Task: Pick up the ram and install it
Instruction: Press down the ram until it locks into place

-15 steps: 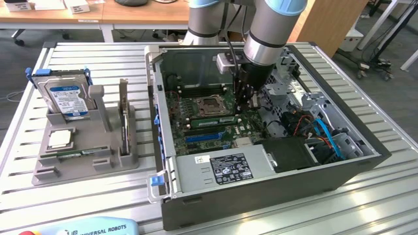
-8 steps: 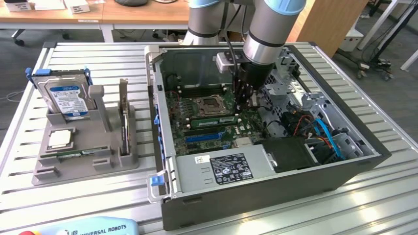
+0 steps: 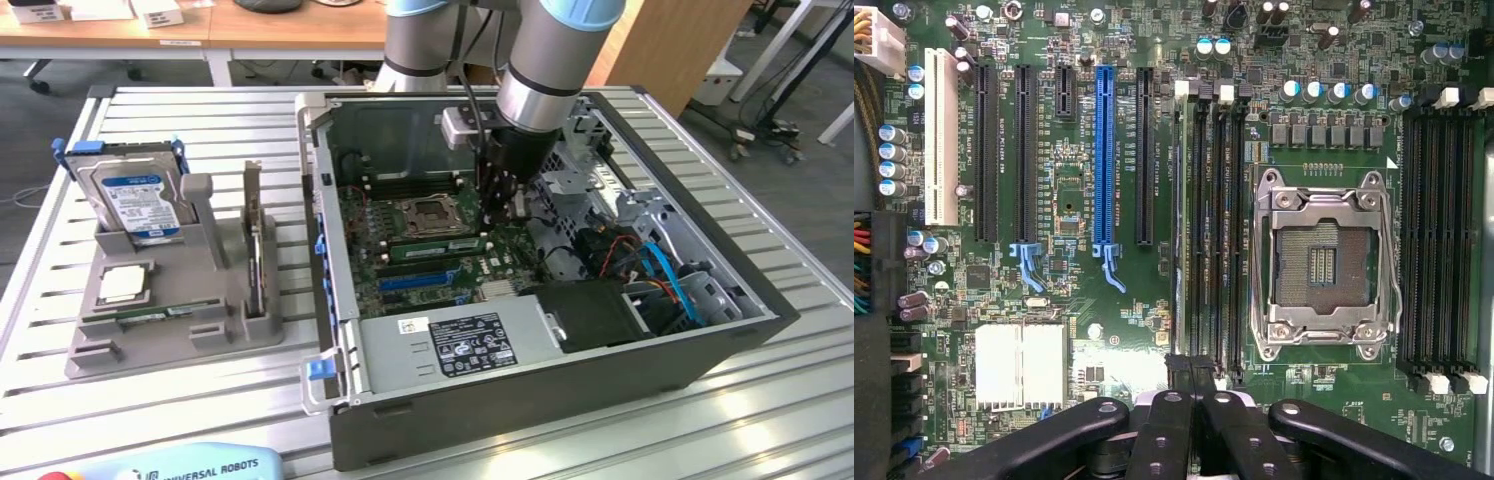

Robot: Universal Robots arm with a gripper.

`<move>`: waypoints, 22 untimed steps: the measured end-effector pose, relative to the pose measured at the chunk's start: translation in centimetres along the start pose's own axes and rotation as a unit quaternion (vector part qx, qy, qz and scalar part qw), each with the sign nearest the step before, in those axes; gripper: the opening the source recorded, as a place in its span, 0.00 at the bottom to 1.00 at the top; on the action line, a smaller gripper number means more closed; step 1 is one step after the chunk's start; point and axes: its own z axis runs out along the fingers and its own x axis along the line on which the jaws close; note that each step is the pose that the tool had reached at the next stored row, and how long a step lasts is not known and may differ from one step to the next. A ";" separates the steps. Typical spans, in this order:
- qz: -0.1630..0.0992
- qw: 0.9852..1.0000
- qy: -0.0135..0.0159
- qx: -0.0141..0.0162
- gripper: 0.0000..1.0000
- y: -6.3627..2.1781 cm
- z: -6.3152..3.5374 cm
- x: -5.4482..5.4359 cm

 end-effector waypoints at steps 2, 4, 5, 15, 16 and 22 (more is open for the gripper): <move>0.000 1.000 0.000 0.000 0.10 -0.08 0.00 0.0; 0.000 1.000 0.000 0.000 0.10 -0.28 0.00 0.0; 0.000 1.000 0.000 0.000 0.10 -0.32 0.01 0.0; 0.000 1.000 0.000 0.000 0.10 -0.35 0.24 0.0; 0.000 1.000 0.000 0.000 0.10 -0.35 0.29 0.0; 0.000 1.000 0.000 0.000 0.10 -0.37 0.64 0.0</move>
